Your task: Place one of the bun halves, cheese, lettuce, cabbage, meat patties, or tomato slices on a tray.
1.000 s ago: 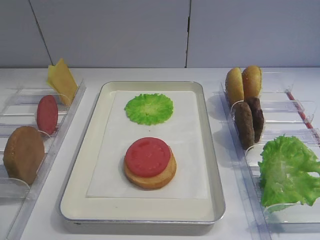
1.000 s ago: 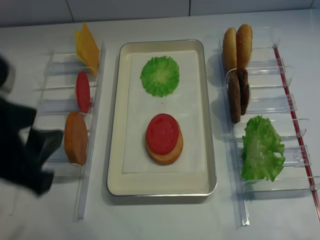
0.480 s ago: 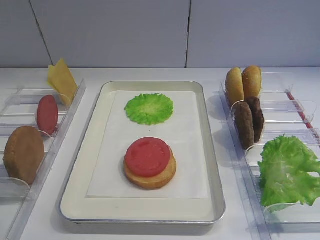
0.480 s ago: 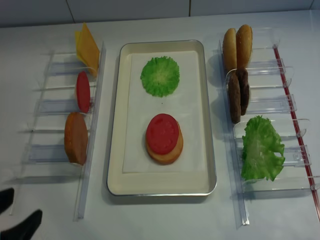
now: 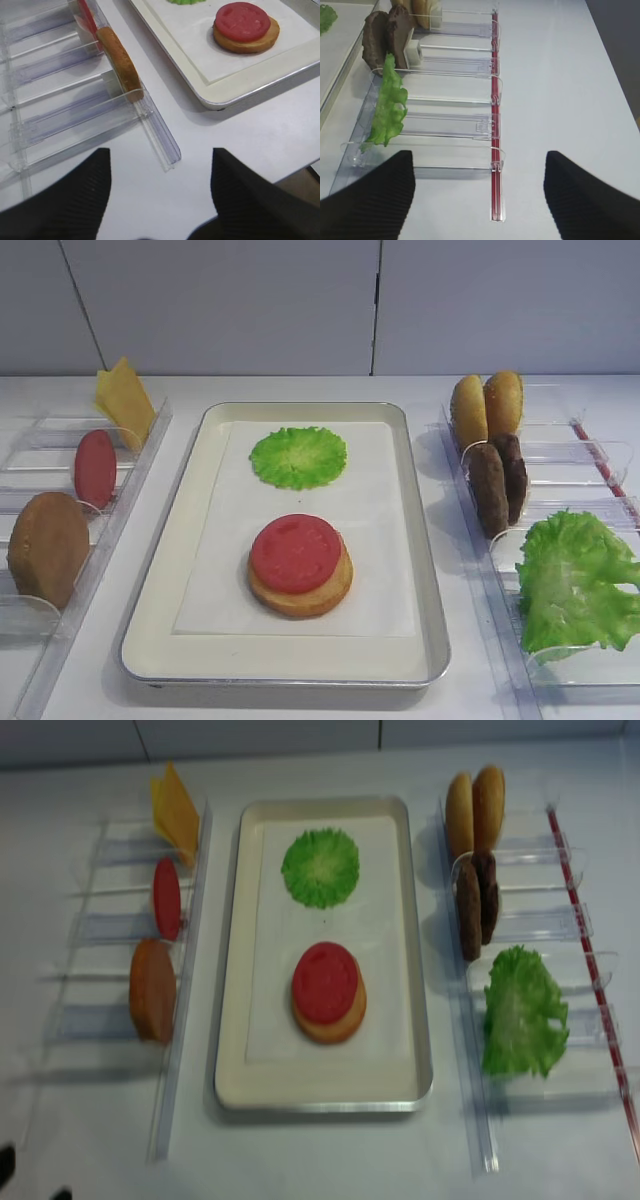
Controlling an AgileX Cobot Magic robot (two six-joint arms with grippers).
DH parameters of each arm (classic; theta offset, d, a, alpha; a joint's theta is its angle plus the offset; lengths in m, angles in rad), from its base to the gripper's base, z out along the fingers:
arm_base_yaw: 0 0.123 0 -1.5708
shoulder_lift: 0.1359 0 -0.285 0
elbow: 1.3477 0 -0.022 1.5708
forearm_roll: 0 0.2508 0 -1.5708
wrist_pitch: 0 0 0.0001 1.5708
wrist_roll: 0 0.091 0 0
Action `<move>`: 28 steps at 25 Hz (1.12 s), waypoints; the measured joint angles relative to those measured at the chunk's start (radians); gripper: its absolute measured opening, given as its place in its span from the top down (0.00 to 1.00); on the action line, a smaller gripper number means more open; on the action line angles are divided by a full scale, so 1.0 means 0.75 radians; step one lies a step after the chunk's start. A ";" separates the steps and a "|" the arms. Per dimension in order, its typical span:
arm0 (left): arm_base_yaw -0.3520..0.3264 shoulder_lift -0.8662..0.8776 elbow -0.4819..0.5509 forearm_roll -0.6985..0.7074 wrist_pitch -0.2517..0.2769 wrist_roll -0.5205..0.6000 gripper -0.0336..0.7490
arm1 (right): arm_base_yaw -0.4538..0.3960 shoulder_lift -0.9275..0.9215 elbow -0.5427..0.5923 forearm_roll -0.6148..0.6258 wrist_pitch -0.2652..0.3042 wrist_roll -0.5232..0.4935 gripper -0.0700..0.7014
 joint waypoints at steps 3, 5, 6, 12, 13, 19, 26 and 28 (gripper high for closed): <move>0.000 0.000 0.000 0.005 0.000 -0.024 0.42 | 0.000 0.000 0.000 0.000 0.000 0.000 0.20; 0.000 0.000 0.000 0.005 0.000 -0.024 0.42 | 0.000 0.000 0.000 0.000 0.000 0.000 0.20; 0.000 0.000 0.000 0.005 0.000 -0.026 0.42 | 0.000 0.000 0.000 0.000 0.000 0.000 0.20; 0.000 0.000 0.000 0.005 0.000 -0.029 0.42 | 0.000 -0.002 0.000 0.000 0.000 0.000 0.20; 0.000 0.000 0.000 0.005 0.000 -0.029 0.42 | 0.000 -0.002 0.000 0.000 0.000 0.000 0.20; 0.025 0.000 0.000 0.005 0.000 -0.029 0.42 | 0.000 -0.002 0.000 0.000 0.000 -0.011 0.20; 0.220 0.000 0.000 0.008 0.000 -0.029 0.42 | 0.000 -0.002 0.000 0.000 0.000 -0.011 0.20; 0.301 0.000 0.000 0.008 0.000 -0.029 0.42 | 0.000 -0.002 0.000 0.000 0.000 -0.011 0.20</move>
